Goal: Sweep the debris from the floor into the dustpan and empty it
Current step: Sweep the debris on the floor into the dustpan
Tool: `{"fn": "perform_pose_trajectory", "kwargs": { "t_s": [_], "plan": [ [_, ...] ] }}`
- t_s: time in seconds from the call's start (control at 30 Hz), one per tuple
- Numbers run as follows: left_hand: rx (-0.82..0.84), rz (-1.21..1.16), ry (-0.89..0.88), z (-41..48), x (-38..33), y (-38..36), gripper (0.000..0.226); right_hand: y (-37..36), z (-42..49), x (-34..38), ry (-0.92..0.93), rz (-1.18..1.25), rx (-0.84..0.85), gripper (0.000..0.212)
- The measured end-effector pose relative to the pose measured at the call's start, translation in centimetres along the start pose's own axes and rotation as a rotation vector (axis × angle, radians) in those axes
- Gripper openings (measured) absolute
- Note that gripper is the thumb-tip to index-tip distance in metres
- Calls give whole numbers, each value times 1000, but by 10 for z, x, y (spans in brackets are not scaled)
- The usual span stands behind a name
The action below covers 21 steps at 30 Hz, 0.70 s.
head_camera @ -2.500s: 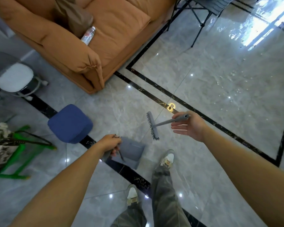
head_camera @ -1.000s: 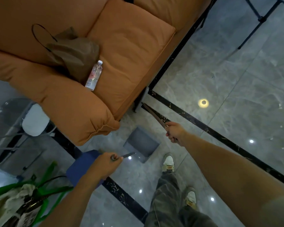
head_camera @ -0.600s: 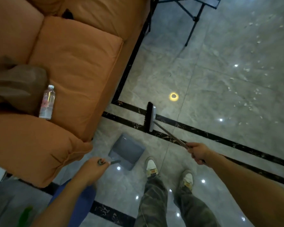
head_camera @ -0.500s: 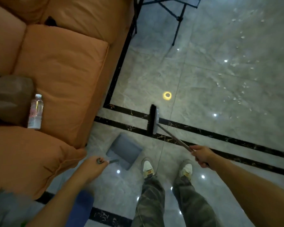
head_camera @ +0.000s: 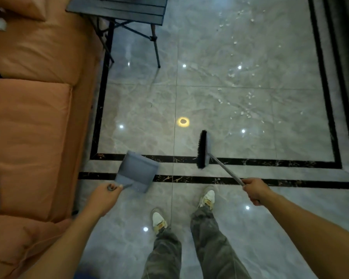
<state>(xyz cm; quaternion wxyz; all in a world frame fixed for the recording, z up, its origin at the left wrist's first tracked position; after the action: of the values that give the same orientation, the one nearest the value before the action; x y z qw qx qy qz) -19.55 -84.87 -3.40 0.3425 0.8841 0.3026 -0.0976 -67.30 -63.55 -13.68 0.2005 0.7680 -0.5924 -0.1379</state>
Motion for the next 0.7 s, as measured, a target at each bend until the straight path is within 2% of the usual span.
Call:
{"fn": "perform_pose_trajectory", "kwargs": {
  "t_s": [0.17,0.3,0.5,0.7],
  "plan": [
    [-21,37,-71,5,-68,-33,37,66,10,-16,23,-26,-52,38],
    [-29,130,-136,8,-127,-57,36,105,11,-32,92,-44,-35,44],
    [-96,210,-171,10,-180,-69,42,112,5,-52,173,-124,33,44],
    [-83,233,-232,28,-221,-89,48,100,5,-84,143,-313,150,43]
  ]
}}
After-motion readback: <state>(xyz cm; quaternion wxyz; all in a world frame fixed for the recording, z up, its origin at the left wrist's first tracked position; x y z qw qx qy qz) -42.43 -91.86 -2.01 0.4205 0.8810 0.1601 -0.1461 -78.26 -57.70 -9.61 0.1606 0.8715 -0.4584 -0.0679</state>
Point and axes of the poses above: each hand's wrist, its own z-axis towards the middle knuckle, its own y-axis out of the back of the hand, x = y × z, the point moved 7 cm from there along z, towards the middle knuckle, and after that the axes turned 7 degrees about -z, right-handed, at the moved point
